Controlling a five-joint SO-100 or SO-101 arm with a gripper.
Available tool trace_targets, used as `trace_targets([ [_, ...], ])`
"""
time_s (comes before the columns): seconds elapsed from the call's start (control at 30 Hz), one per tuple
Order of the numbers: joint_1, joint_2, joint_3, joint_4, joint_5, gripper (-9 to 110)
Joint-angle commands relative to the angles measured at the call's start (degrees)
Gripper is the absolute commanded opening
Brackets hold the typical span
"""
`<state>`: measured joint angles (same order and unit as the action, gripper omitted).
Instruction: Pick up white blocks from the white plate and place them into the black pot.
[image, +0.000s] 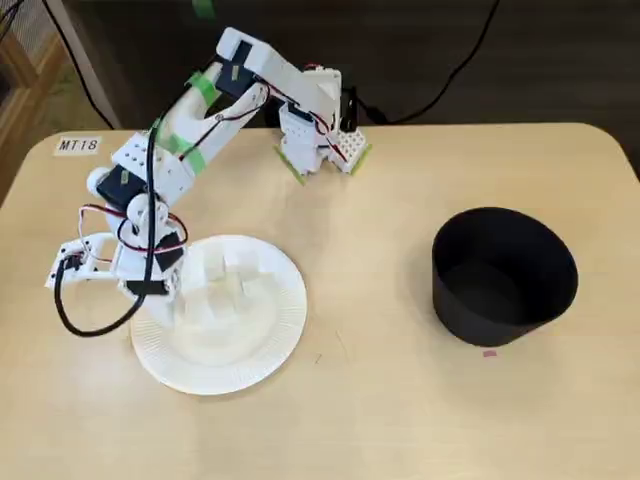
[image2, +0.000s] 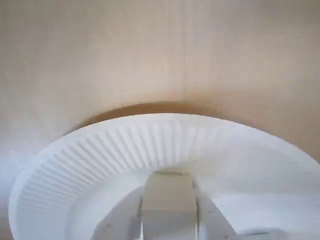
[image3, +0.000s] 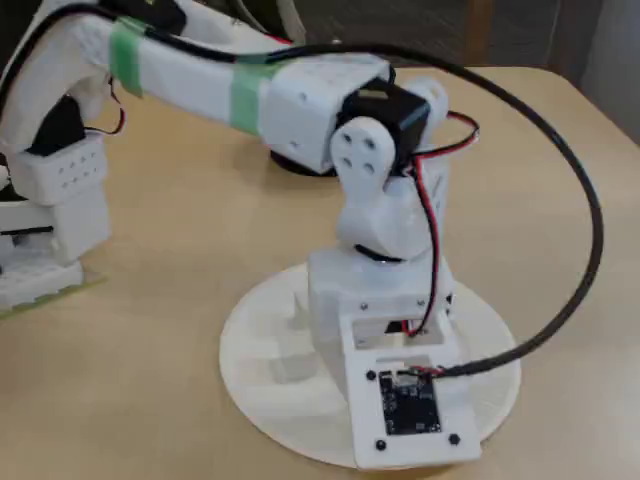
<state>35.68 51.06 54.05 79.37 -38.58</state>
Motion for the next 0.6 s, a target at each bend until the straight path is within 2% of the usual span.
trace_targets([
  [0.0, -1.1, -0.2, -3.3, -1.2, 0.7, -2],
  [0.2, -2.2, 2.5, -11.0, 0.9, 5.4, -2],
  [0.37, -5.3, 17.7, -15.1, 0.4, 15.2, -2],
  [0.47, -10.2, 27.4, -15.1, 3.1, 21.6, -2],
  [0.57, -20.2, 35.4, -14.5, 9.0, 25.5, -2],
])
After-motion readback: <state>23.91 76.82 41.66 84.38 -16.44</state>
